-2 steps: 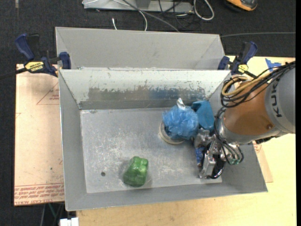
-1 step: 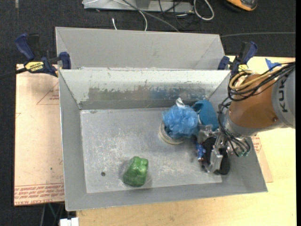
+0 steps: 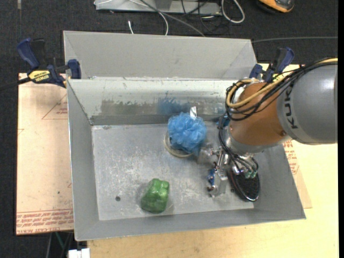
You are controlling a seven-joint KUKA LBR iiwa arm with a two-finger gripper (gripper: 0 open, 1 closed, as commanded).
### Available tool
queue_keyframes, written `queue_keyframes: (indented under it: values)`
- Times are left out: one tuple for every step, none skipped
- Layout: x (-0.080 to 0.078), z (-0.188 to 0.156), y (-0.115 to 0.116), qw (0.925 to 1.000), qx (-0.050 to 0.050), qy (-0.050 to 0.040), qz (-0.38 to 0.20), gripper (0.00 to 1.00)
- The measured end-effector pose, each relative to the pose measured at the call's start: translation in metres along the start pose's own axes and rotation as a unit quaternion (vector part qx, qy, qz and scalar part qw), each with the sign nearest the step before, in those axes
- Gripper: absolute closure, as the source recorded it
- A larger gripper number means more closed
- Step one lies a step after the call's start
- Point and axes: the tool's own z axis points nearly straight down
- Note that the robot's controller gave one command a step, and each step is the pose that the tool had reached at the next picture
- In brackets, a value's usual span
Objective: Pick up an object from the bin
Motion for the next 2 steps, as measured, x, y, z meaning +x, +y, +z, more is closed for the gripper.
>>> queue_keyframes:
  values:
    - [0.019, 0.000, -0.072, 0.9991, 0.002, -0.0039, 0.042, 0.00]
    - [0.047, 0.000, -0.055, 0.9980, -0.001, -0.0008, -0.063, 1.00]
